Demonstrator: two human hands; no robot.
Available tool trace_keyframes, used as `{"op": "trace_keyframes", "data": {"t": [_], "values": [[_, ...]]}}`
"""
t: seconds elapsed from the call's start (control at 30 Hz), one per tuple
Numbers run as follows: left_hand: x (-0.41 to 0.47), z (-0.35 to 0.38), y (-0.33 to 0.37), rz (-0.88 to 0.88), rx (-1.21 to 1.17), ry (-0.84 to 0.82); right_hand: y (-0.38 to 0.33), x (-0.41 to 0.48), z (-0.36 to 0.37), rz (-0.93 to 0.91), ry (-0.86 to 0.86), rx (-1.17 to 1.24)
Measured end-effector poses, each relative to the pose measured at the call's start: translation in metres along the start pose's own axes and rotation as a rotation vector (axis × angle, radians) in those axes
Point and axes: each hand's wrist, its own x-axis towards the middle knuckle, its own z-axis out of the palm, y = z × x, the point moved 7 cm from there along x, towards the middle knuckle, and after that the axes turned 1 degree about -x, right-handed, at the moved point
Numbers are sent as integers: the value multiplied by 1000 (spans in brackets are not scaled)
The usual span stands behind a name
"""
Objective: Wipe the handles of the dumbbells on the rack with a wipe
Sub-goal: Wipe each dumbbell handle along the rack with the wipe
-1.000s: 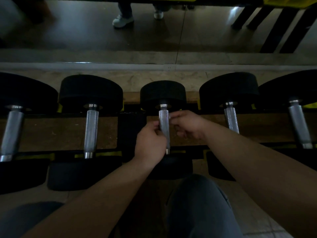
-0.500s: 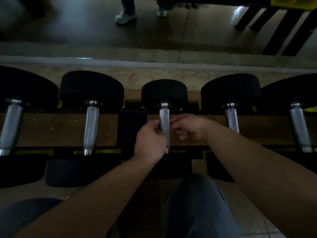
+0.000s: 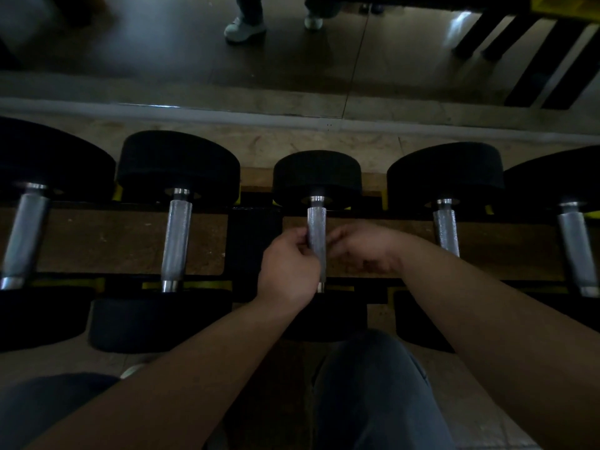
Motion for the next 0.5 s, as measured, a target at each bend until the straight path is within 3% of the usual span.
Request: {"op": "trace_keyframes", "data": {"t": [0.1,0.23,0.3,0.37,0.43,0.5], "values": [[1,0,-1,0,17,6,10,-5,11,66,-105,-151],[2,0,-3,-11,-1,0,-12,2,-11,-114,227,401],[3,1,-3,-12,-3,-6,-19,0,-15,-181,280,507],[3,1,-3,-13,7,-6,-15,-11,-7,-135,234,270],[3,0,-3,-6,8,9,-3,-22,10,2,98,-145],[3,0,-2,-4,8,24,7,-24,18,79,34,-288]]}}
